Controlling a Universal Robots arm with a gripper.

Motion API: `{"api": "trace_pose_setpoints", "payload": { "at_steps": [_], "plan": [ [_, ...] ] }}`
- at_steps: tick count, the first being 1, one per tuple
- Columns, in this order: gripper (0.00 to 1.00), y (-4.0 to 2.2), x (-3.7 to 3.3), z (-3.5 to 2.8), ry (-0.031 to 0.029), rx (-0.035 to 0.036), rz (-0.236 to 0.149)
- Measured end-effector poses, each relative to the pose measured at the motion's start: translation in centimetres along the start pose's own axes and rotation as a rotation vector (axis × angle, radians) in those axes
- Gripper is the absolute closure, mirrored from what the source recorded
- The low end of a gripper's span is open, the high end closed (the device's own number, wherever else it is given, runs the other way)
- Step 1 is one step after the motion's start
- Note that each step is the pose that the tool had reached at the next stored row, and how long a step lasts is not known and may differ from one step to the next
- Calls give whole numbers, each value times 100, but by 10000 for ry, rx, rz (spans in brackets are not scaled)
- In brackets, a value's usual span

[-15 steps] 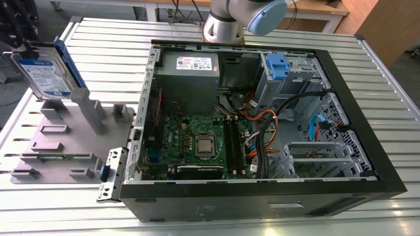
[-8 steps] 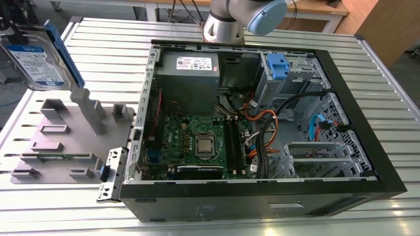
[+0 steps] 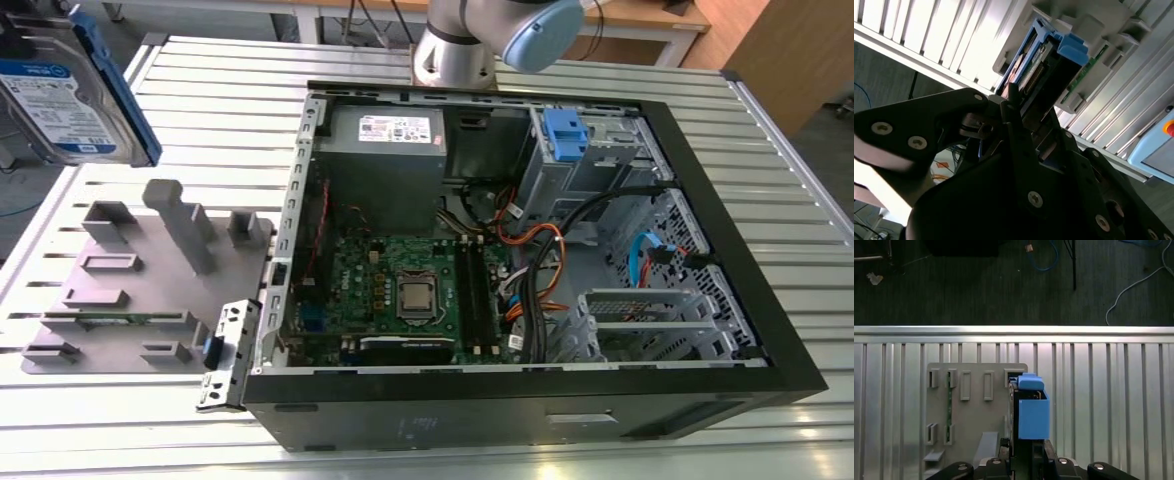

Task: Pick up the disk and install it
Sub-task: 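Pick up the disk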

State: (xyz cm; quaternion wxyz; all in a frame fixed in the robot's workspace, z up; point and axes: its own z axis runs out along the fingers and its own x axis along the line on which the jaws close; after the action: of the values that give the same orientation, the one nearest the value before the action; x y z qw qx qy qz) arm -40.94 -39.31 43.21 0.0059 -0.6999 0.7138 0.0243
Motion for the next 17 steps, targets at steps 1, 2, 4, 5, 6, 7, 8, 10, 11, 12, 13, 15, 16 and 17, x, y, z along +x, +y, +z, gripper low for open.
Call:
{"api": "trace_pose_setpoints", "payload": {
  "at_steps": [1, 2, 4, 5, 6, 7, 8, 10, 11, 12, 13, 15, 16, 17],
  "plan": [
    [65, 0, 0, -13, -1, 1, 0],
    [65, 1, -1, -19, -1, 1, 0],
    [65, 0, -1, -19, -2, 3, 0],
    [65, 0, -1, -20, -1, 1, 0],
    [65, 0, -1, -22, 0, 0, 0],
    [65, 0, -1, -22, 0, 0, -1],
    [65, 0, -1, -22, 0, 0, 0],
    [65, 1, -1, -26, 1, -1, 0],
    [65, 1, -1, -32, 1, -2, 0],
    [65, 1, -2, -40, 0, -1, 0],
    [65, 1, -2, -52, 0, 0, 0],
    [65, 2, -4, -84, 0, -1, 0],
    [65, 3, -4, -101, 0, 0, 0],
    [65, 3, -5, -117, 0, 0, 0]
  ]
}}
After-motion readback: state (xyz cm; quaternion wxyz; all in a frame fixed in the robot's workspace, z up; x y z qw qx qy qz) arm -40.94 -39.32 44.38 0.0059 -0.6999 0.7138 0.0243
